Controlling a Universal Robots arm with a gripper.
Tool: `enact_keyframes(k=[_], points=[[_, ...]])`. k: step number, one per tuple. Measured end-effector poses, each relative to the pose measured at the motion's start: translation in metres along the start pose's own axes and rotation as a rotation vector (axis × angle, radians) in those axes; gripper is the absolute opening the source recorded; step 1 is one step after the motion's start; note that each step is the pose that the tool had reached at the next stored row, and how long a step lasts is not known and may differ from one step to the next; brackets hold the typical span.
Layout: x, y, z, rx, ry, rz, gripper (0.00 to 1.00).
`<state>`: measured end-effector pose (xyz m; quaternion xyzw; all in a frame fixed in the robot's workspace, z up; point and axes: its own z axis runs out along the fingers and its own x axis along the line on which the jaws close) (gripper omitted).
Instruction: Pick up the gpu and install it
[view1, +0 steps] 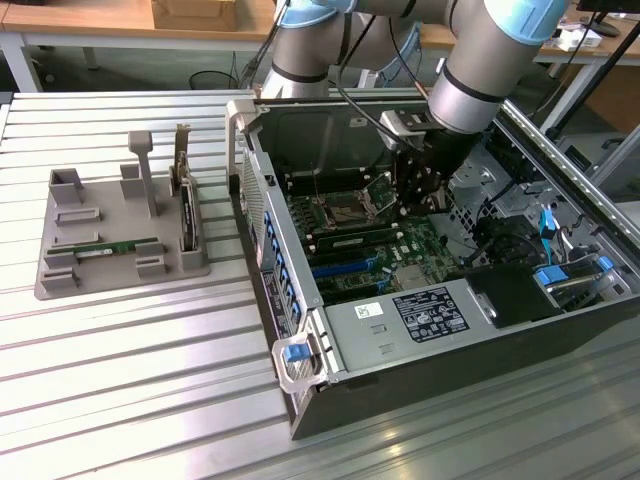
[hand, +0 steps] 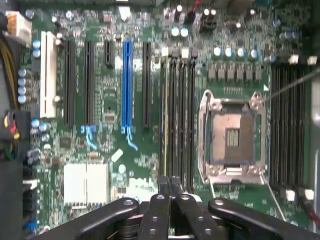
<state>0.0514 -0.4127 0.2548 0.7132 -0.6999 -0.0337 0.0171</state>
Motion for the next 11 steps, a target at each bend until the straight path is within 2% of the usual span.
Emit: enact_keyframes(k=[4, 5, 6, 7, 9, 11], points=[[0.001, -0.0314, -0.0021, -0.0211, -0.0005, 0.0, 0.1], [0.001, -0.0394, -0.0034, -0.0226, -0.0005, 0.0, 0.1], [0.001, -0.04, -0.012, -0.0227, -0.0005, 0.0, 0.1], [0.0, -0.0391, -0.0251, -0.0226, -0.0005, 0.001, 0.1], [0.0, -0.038, -0.0409, -0.0227, -0.0006, 0.0, 0.1], [0.0, -0.0379, -0.042, -0.0226, -0.0013, 0.0, 0.1]])
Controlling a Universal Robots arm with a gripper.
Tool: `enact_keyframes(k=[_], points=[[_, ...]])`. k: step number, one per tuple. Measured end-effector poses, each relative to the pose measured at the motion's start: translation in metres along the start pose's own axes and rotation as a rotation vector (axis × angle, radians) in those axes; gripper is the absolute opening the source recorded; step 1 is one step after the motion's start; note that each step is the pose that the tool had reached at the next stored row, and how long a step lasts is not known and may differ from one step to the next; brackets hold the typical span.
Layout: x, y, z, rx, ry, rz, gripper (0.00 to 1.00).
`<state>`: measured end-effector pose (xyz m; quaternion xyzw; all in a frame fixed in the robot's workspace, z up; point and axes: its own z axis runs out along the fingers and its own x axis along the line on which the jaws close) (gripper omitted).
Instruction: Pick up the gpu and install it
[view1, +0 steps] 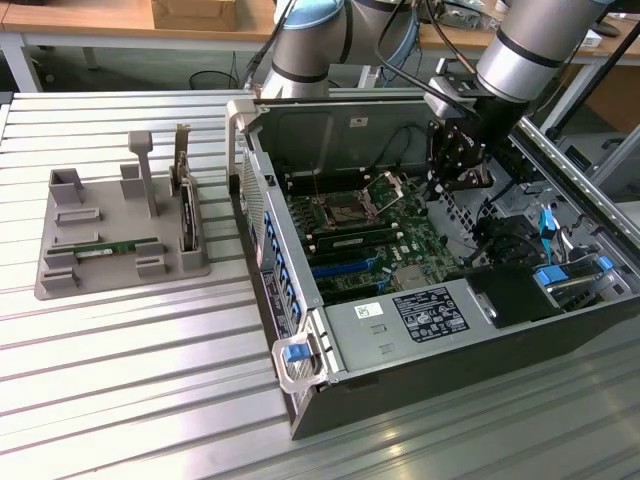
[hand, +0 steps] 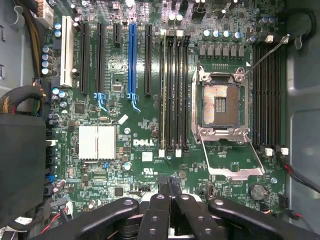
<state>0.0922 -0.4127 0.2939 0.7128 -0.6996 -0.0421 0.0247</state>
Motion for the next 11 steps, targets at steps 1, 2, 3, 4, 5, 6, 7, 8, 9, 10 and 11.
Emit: enact_keyframes(k=[1, 2, 3, 4, 5, 6, 7, 8, 9, 10, 11], points=[[0.0, 0.0, 0.0, 0.0, 0.0, 0.0, 0.1], [0.0, 0.0, 0.0, 0.0, 0.0, 0.0, 0.1], [0.0, 0.0, -0.0001, 0.0, 0.0001, 0.0, 0.1], [0.0, 0.0, -0.0001, 0.0, 0.0001, 0.0, 0.1], [0.0, 0.0, -0.0001, 0.0, 0.0001, 0.0, 0.1], [0.0, 0.0, -0.0001, 0.0, 0.0002, 0.0, 0.1], [0.0, 0.0, -0.0001, 0.0, 0.0002, 0.0, 0.1], [0.0, 0.0, -0.0001, 0.0, 0.0001, 0.0, 0.1], [0.0, 0.0008, 0.0, 0.0, 0.0002, 0.0, 0.1], [0.0, 0.005, 0.0009, 0.0002, -0.0002, 0.0, 0.1], [0.0, 0.014, 0.0042, 0.0006, -0.0021, 0.0, 0.1]])
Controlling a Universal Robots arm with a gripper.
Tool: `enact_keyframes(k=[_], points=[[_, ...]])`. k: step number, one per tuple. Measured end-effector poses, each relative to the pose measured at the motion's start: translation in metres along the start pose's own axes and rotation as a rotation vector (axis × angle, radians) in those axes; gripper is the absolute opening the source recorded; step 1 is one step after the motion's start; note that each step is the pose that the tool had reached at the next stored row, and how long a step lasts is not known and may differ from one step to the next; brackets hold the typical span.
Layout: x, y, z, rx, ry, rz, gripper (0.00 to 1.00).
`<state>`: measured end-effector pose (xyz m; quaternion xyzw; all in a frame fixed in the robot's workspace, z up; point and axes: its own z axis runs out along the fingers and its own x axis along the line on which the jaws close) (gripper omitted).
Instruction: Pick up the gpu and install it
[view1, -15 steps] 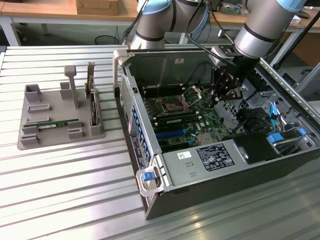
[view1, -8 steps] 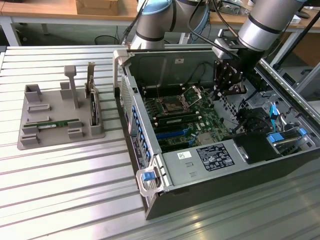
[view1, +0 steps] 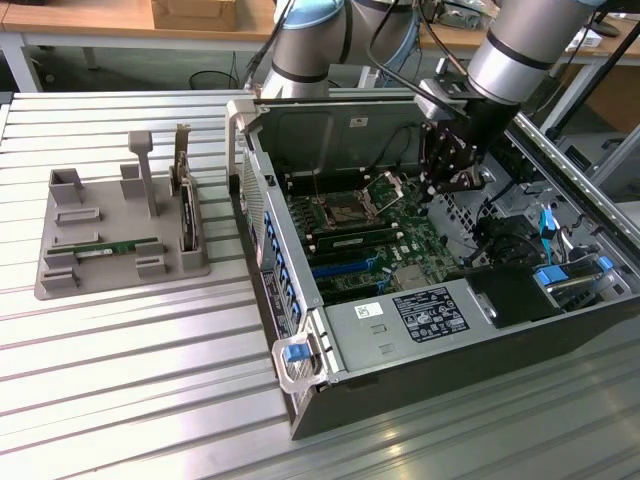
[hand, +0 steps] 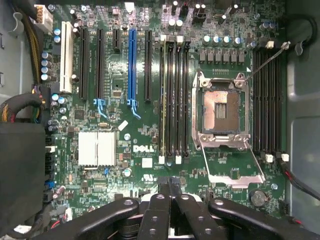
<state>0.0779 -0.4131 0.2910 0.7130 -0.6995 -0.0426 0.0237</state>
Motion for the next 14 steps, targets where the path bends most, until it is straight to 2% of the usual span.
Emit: enact_keyframes(k=[3, 8, 11, 14], points=[[0.0, 0.0077, 0.0081, 0.0, -0.0046, -0.001, 0.1], [0.001, 0.0086, 0.023, 0.0, -0.0055, -0.002, 0.1], [0.001, 0.0079, 0.0382, 0.0, -0.0054, -0.002, 0.1], [0.001, 0.0071, 0.049, 0.0, -0.0055, -0.002, 0.1]])
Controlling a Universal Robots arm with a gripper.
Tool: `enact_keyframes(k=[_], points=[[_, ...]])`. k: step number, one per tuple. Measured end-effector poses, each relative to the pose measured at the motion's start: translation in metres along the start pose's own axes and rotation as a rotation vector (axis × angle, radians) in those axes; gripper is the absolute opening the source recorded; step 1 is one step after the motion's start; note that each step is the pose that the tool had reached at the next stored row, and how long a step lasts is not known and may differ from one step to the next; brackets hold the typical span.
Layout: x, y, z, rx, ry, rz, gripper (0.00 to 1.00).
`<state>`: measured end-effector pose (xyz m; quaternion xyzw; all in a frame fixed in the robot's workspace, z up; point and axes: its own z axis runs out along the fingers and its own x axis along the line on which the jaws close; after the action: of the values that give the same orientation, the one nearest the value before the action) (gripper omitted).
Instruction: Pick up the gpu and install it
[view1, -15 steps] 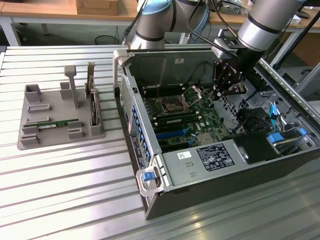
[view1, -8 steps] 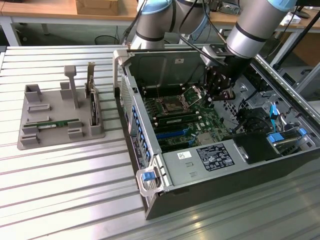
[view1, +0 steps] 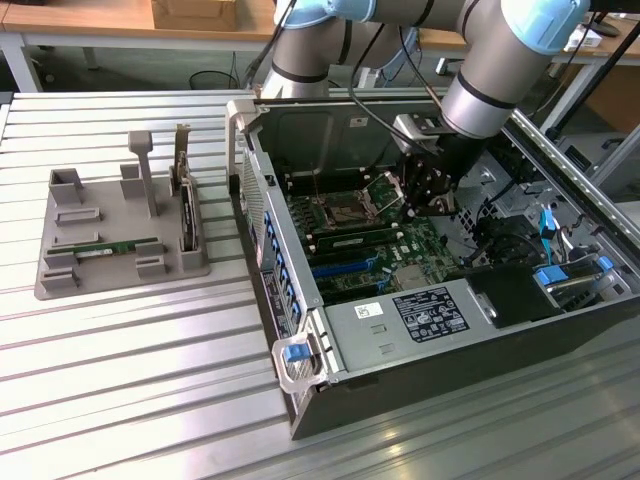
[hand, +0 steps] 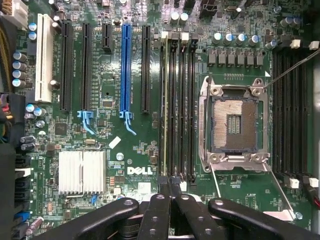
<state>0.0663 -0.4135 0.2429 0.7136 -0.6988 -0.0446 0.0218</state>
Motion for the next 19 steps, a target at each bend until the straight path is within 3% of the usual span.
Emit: enact_keyframes(k=[4, 7, 10, 11, 13, 16, 19], points=[[0.001, -0.0006, 0.0106, -0.0001, 0.0005, -0.001, 0.1], [0.001, -0.0009, 0.013, 0.0008, 0.0, -0.001, 0.1], [0.0, 0.001, -0.0065, 0.0035, 0.0, -0.001, 0.1], [0.0, 0.003, -0.0066, 0.0051, -0.0004, -0.001, 0.1], [0.0, 0.0139, -0.0056, 0.007, -0.0069, -0.002, 0.1], [0.0, 0.029, -0.0042, 0.008, -0.0086, -0.002, 0.1], [-0.001, 0.0499, -0.0021, 0.0099, -0.0098, -0.003, 0.1]])
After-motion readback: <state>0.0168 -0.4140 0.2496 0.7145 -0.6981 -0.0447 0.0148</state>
